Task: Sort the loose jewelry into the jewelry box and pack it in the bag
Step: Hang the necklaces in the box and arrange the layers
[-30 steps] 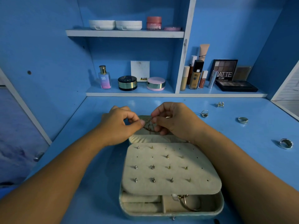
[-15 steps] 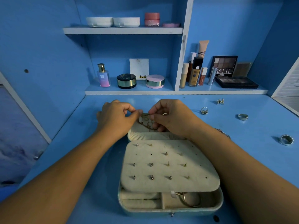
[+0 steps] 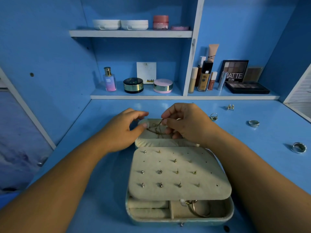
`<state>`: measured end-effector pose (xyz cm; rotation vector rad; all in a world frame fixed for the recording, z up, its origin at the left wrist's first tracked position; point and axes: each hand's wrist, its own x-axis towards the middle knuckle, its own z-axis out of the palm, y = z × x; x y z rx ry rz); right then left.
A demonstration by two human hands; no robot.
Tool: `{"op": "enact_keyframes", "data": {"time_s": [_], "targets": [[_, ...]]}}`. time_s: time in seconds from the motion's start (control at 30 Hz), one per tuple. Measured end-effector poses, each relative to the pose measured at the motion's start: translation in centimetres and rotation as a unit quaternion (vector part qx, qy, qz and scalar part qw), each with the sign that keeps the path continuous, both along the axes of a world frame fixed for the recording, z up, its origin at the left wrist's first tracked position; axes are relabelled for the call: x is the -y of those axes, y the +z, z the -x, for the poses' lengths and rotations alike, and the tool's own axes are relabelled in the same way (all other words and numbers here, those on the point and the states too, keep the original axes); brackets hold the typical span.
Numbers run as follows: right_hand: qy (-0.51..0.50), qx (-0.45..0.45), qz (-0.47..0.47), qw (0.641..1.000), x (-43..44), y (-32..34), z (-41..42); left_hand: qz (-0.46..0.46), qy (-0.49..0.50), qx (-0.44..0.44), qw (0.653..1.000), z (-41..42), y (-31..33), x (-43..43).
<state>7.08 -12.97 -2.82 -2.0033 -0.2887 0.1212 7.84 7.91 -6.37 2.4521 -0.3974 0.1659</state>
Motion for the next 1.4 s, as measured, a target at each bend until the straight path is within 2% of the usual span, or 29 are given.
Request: {"op": "enact_keyframes", "data": {"time_s": [0.07,0.2,0.3,0.37,0.43,0.5,0.67,0.77,0.83,0.9,0.97,1.07,1.23,1.4], "targets": [[-0.008,0.029,0.023,0.999,0.2,0.1,0.1,-0.014,-0.025,-0.027,0.999,0.7,0.1,-0.5],[-0.019,0.146,0.14,0.979,0.5,0.1,0.2,-0.007,-0.054,-0.077,0.996,1.7,0.2,-0.9],[-0.012,0.179,0.171,0.969,0.6,-0.1,0.3,0.011,-0.074,-0.146,0.986,1.6,0.3,-1.5],[-0.011,0.164,0.124,0.979,0.3,-0.1,0.3,0.013,-0.105,-0.187,0.977,1.4,0.5,-2.1],[0.007,0.106,-0.013,0.994,-0.2,0.1,0.4,-0.002,-0.134,-0.208,0.969,1.3,0.7,-2.5],[0.03,0.051,-0.12,0.991,-0.6,0.2,0.5,-0.003,-0.148,-0.216,0.965,1.1,0.9,-2.7],[0.053,0.039,-0.084,0.994,-0.7,-0.5,0.3,0.0,-0.153,-0.244,0.958,1.1,0.8,-2.9],[0.087,0.0,-0.183,0.979,-0.8,0.0,0.5,-0.005,-0.146,-0.251,0.957,1.1,0.8,-2.7],[0.106,-0.03,-0.201,0.973,-0.6,0.1,0.6,-0.003,-0.145,-0.258,0.955,1.1,0.8,-2.5],[0.117,-0.018,-0.114,0.986,-0.4,-0.1,0.7,0.011,-0.148,-0.269,0.952,1.1,0.8,-2.5],[0.108,0.053,0.032,0.992,-0.2,-0.3,0.6,0.03,-0.153,-0.281,0.947,1.1,0.9,-2.5],[0.098,0.131,0.173,0.971,0.0,-0.4,0.5,0.03,-0.164,-0.302,0.939,0.9,1.2,-2.4],[0.141,0.178,0.26,0.938,-0.2,-1.0,0.3,0.02,-0.16,-0.308,0.938,0.9,1.4,-2.4],[0.189,0.154,0.24,0.94,-0.6,-0.8,0.5,0.035,-0.14,-0.261,0.954,1.3,0.4,-2.6]]}}
